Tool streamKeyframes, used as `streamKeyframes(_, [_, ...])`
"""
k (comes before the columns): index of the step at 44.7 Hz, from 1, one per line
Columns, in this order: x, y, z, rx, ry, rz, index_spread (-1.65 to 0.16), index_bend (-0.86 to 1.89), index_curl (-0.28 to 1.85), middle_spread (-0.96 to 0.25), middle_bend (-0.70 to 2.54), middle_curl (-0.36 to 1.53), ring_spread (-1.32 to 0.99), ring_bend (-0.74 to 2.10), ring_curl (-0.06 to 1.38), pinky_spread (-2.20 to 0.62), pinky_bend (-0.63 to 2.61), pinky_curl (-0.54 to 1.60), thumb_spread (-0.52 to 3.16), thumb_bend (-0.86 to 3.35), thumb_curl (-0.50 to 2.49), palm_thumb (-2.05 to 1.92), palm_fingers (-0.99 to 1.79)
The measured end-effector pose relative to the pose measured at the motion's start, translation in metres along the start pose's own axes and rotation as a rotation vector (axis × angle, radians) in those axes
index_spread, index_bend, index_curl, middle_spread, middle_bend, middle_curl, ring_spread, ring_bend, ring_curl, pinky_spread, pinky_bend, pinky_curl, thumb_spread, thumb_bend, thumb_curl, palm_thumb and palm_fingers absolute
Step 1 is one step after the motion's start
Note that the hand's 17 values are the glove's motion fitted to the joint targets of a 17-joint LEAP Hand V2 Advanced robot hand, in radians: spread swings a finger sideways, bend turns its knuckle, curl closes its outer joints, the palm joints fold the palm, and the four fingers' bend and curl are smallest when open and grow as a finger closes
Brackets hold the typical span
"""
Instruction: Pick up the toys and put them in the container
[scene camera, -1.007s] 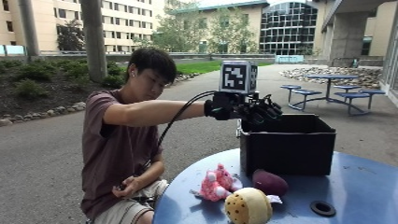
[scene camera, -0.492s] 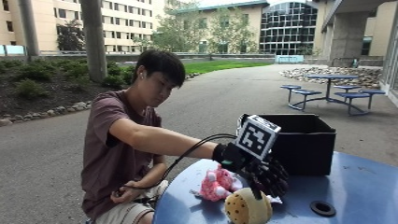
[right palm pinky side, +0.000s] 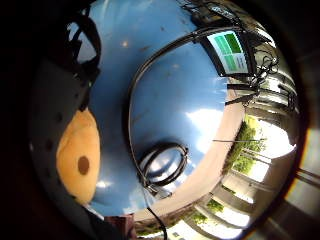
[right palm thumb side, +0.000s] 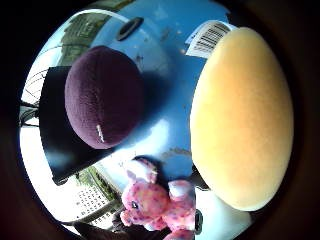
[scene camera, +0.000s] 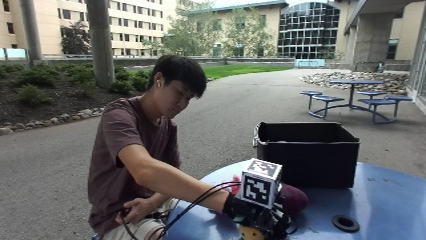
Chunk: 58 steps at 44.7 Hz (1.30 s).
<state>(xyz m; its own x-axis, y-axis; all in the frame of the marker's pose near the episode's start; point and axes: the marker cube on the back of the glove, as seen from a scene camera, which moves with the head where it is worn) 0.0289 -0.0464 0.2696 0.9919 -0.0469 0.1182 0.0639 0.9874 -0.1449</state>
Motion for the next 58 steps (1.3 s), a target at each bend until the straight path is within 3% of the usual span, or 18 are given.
streamKeyframes(4, [0.000,0.000,-0.001,0.108,-0.029,0.012,-0.23,0.43,0.18,-0.15,0.75,0.48,-0.30,1.16,0.48,-0.43,0.82,0.34,1.13,0.49,0.64,1.01,1.38])
streamKeyframes(8, [0.001,-0.002,-0.010,0.071,-0.065,0.034,-0.23,0.57,0.23,-0.16,0.94,0.56,-0.30,1.19,0.51,-0.43,0.80,0.35,1.02,0.50,0.70,1.03,1.41])
streamKeyframes(17, [-0.017,0.005,-0.077,0.039,-0.042,0.019,-0.26,0.84,0.35,-0.19,1.11,0.65,-0.34,1.27,0.56,-0.40,0.90,0.42,0.61,0.33,0.80,0.81,1.11])
streamKeyframes(28, [-0.068,0.027,-0.203,0.196,0.022,-0.050,-0.33,0.96,0.48,-0.21,1.17,0.74,-0.39,1.35,0.64,-0.37,1.05,0.50,0.42,0.20,0.86,0.67,0.91])
streamKeyframes(38, [-0.144,0.042,-0.281,0.288,0.060,-0.137,-0.37,1.03,0.58,-0.22,1.23,0.81,-0.41,1.41,0.68,-0.35,1.13,0.54,0.33,0.16,0.92,0.65,0.82])
streamKeyframes(43, [-0.184,0.042,-0.290,0.287,0.079,-0.148,-0.38,1.04,0.64,-0.22,1.25,0.84,-0.41,1.44,0.70,-0.35,1.16,0.56,0.30,0.15,0.95,0.65,0.79])
streamKeyframes(49, [-0.263,0.041,-0.288,0.270,0.065,-0.304,-0.39,1.06,0.70,-0.22,1.28,0.87,-0.41,1.47,0.72,-0.34,1.20,0.57,0.27,0.14,0.98,0.66,0.74])
streamKeyframes(58, [-0.358,0.036,-0.268,0.233,0.033,-0.317,-0.41,1.05,0.80,-0.22,1.30,0.90,-0.40,1.50,0.75,-0.34,1.25,0.59,0.25,0.11,1.02,0.66,0.70])
